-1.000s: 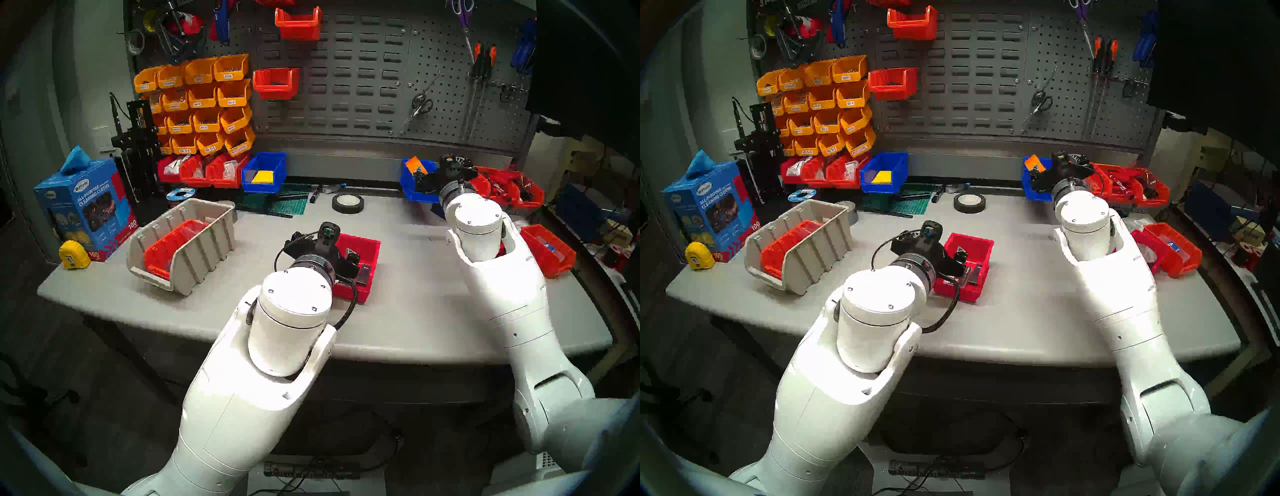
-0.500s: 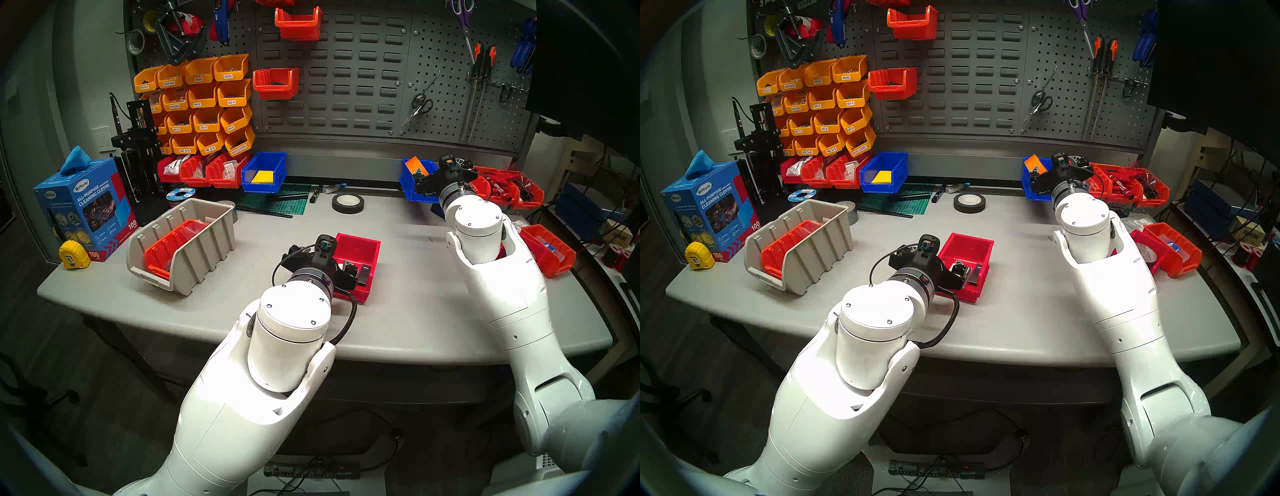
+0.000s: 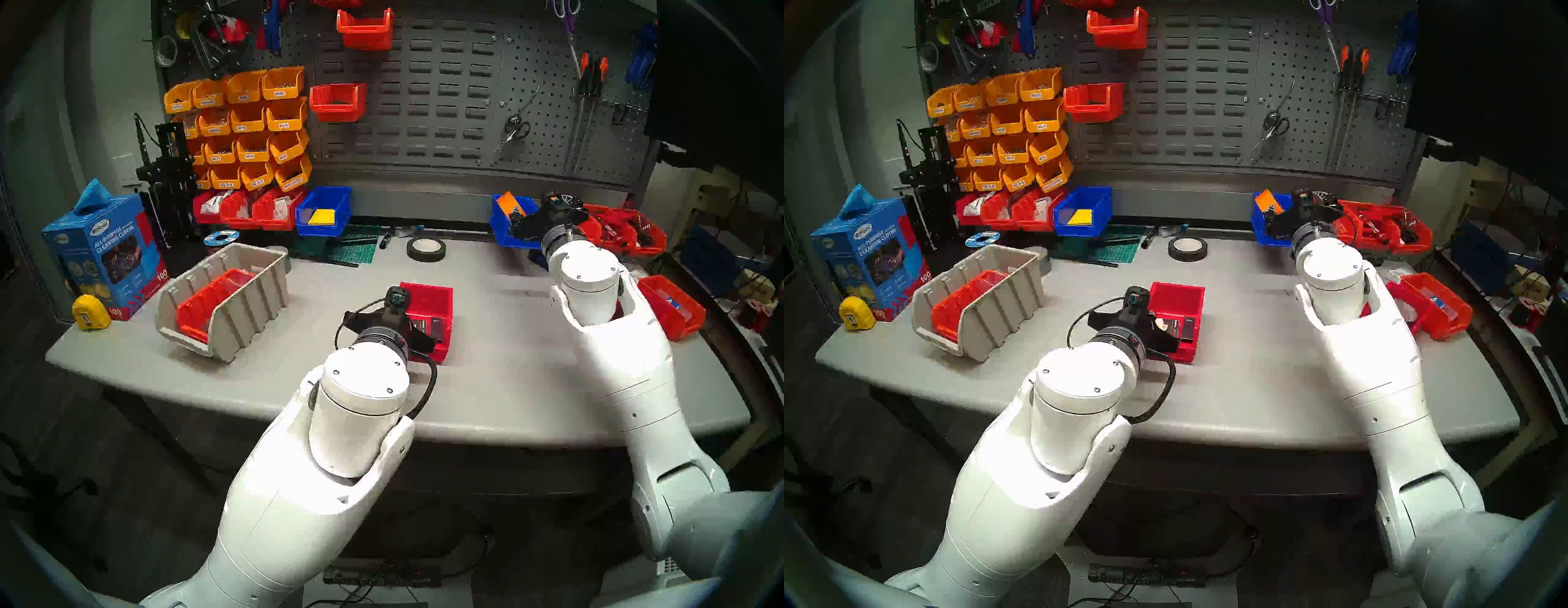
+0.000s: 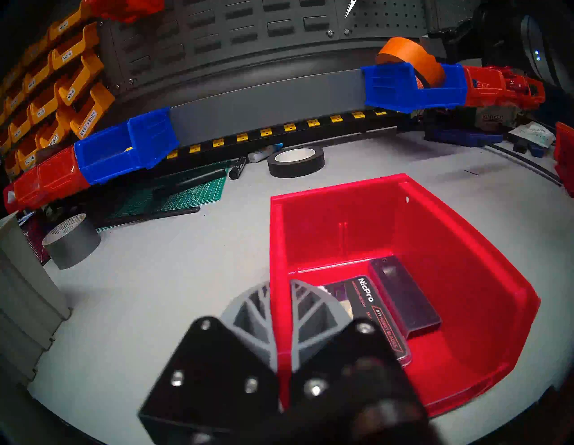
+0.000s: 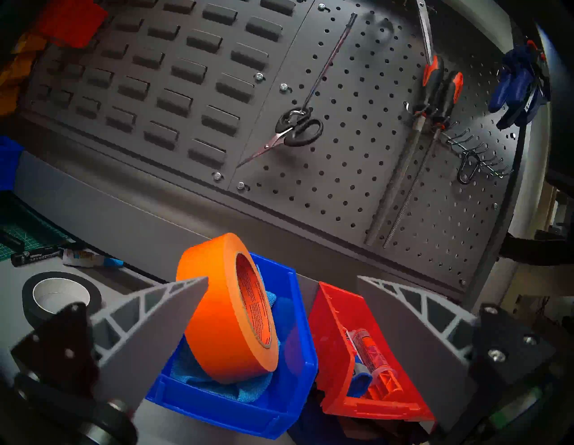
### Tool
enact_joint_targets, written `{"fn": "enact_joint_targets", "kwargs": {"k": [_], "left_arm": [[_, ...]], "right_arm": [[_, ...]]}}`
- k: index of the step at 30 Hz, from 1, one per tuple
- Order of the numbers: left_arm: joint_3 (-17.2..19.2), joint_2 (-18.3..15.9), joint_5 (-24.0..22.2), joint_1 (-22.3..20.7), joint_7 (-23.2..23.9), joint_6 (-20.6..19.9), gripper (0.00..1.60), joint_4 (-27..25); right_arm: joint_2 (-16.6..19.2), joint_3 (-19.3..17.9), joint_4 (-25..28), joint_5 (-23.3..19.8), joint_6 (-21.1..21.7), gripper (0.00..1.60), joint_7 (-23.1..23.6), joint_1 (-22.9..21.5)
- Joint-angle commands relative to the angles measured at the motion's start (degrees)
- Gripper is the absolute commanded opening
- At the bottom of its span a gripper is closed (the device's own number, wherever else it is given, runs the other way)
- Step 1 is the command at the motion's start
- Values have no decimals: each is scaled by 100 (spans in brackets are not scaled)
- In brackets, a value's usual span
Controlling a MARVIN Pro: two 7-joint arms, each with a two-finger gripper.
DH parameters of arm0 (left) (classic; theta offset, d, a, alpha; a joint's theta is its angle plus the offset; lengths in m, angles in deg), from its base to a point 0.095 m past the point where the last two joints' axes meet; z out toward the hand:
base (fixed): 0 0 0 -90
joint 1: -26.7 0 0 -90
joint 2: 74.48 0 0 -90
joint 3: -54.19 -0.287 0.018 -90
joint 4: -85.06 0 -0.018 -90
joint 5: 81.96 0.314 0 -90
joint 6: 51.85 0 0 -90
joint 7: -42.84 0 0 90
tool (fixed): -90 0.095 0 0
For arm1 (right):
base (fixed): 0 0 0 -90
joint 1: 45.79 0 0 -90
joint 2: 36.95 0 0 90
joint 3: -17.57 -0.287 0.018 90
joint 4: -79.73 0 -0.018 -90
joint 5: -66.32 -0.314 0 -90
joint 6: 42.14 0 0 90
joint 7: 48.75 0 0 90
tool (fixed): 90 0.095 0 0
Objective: Hang all the unorganized tool boxes onto the wall
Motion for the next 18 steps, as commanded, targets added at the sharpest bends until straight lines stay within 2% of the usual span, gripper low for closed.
{"fn": "enact_joint_targets", "kwargs": {"k": [1,12,18], "left_arm": [[-17,42,-97,-232,-63,13,0,-31],[106,-59,-266,-717,-53,13,0,-87],[253,-25,-521,-876,9,13,0,-76]], "right_arm": [[45,-32,112,0,-31,160,16,0],[63,-32,210,9,-16,160,-11,99],[94,-56,338,17,25,160,-32,191]]}}
